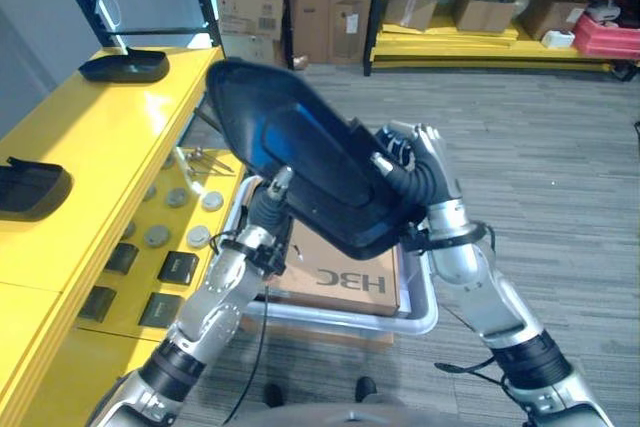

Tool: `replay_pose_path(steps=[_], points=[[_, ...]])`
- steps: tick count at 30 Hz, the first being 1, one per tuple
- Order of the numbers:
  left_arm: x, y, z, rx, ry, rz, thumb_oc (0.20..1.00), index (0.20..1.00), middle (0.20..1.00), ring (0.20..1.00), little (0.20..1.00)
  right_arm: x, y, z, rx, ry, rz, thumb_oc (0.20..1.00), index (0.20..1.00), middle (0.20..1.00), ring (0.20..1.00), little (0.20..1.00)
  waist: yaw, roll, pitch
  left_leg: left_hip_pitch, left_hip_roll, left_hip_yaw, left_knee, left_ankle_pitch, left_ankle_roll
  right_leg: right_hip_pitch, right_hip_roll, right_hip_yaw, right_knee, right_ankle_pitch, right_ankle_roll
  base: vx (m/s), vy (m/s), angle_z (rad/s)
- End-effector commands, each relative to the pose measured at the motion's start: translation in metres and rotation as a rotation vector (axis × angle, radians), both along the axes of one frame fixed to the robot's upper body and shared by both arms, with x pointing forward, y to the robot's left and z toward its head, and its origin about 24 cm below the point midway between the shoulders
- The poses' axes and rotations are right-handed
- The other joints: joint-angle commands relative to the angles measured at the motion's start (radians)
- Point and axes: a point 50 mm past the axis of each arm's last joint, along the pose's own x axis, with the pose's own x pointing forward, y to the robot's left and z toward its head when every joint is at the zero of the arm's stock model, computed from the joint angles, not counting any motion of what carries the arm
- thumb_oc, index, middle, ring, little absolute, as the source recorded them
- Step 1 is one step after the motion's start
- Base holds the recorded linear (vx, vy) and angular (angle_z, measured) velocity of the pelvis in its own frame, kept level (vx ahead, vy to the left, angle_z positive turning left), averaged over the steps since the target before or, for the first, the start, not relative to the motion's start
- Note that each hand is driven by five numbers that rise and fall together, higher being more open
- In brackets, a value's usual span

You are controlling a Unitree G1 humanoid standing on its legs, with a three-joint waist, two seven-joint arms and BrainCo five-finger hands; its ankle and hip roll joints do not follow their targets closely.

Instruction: Move parts from the plastic box to the shelf.

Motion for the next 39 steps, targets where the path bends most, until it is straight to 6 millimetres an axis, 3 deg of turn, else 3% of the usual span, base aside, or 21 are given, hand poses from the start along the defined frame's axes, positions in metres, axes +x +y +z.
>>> replay_pose_path(steps=[1,2,3,11,20,21,22,27,34,36,39], points=[[0.013,-0.017,0.033,0.031,-0.179,-0.032,1.0,1.0,1.0,1.0,1.0,-0.016,0.037,0.036,0.05,-0.142,0.279,0.2,0.2,0.2,0.2,0.2,0.012,-0.031,-0.041,0.048,0.082,-0.012,0.0,-0.044,-0.065,0.024,-0.066,-0.019,0.031,-0.05,0.062,0.0,0.0,0.0],[0.014,-0.016,0.033,0.039,-0.182,-0.025,0.947,0.947,0.947,0.947,0.947,-0.017,0.039,0.035,0.05,-0.136,0.296,0.2,0.2,0.2,0.2,0.2,0.012,-0.031,-0.041,0.048,0.082,-0.013,0.0,-0.044,-0.065,0.024,-0.066,-0.019,0.031,-0.05,0.062,0.0,0.0,0.0],[0.015,-0.015,0.034,0.056,-0.195,-0.012,0.2,0.2,0.2,0.2,0.2,-0.018,0.043,0.034,0.055,-0.124,0.325,0.2,0.2,0.2,0.2,0.2,0.012,-0.032,-0.041,0.049,0.081,-0.011,0.0,-0.044,-0.065,0.024,-0.066,-0.018,0.031,-0.05,0.062,0.0,0.0,0.0],[0.021,-0.006,0.039,0.146,-0.273,0.075,0.2,0.2,0.2,0.2,0.2,-0.025,0.055,0.031,0.104,-0.06,0.459,0.2,0.2,0.2,0.2,0.2,0.014,-0.038,-0.04,0.047,0.081,-0.009,0.001,-0.044,-0.066,0.021,-0.068,-0.02,0.035,-0.048,0.063,0.0,0.004,0.0],[0.022,0.013,0.038,0.312,-0.379,0.186,0.2,0.2,0.2,0.2,0.2,-0.031,0.061,0.027,0.166,0.07,0.661,0.2,0.2,0.2,0.2,0.2,0.034,-0.075,-0.038,0.034,0.054,-0.007,0.0,-0.054,-0.046,-0.001,-0.094,-0.016,0.036,-0.019,0.087,-0.04,0.065,-0.01],[0.023,0.017,0.036,0.334,-0.381,0.205,0.2,0.2,0.2,0.2,0.2,-0.03,0.063,0.026,0.178,0.104,0.696,0.511,0.511,0.511,0.511,0.511,0.039,-0.081,-0.035,0.03,0.045,-0.003,0.0,-0.059,-0.036,-0.013,-0.104,-0.011,0.038,-0.01,0.093,-0.05,0.153,-0.09],[0.024,0.022,0.036,0.348,-0.387,0.24,0.2,0.2,0.2,0.2,0.2,-0.03,0.062,0.022,0.189,0.127,0.696,1.0,1.0,1.0,1.0,1.0,0.043,-0.082,-0.033,0.033,0.036,0.001,0.0,-0.069,-0.029,-0.016,-0.112,-0.005,0.04,-0.01,0.101,-0.04,0.135,-0.12],[0.024,0.045,0.035,0.448,-0.415,0.382,0.2,0.2,0.2,0.2,0.2,-0.033,0.048,0.011,0.32,0.2,0.674,1.0,1.0,1.0,1.0,1.0,0.045,-0.094,-0.032,0.018,0.004,0.002,0.0,-0.069,-0.015,-0.031,-0.139,-0.001,0.047,0.008,0.113,-0.04,0.094,-0.09],[0.024,0.083,0.038,0.544,-0.442,0.593,0.2,0.2,0.2,0.2,0.2,-0.025,0.012,-0.02,0.374,0.297,0.448,1.0,1.0,1.0,1.0,1.0,0.03,-0.109,-0.009,0.005,-0.042,0.023,0.0,-0.088,0.015,-0.101,-0.181,0.044,0.076,0.059,0.147,-0.07,0.107,-0.07],[0.022,0.091,0.04,0.533,-0.449,0.641,0.2,0.2,0.2,0.2,0.2,-0.022,0.002,-0.036,0.432,0.355,0.376,1.0,1.0,1.0,1.0,1.0,0.026,-0.11,-0.003,-0.008,-0.036,0.022,0.0,-0.081,0.014,-0.123,-0.17,0.074,0.104,0.052,0.145,-0.09,0.004,-0.22],[0.019,0.097,0.046,0.498,-0.472,0.677,0.2,0.2,0.2,0.2,0.2,-0.022,-0.007,-0.055,0.486,0.409,0.302,1.0,1.0,1.0,1.0,1.0,0.015,-0.1,0.006,-0.025,-0.013,0.011,0.0,-0.061,0.01,-0.146,-0.094,0.178,0.149,-0.004,0.127,-0.05,-0.052,-0.09]])
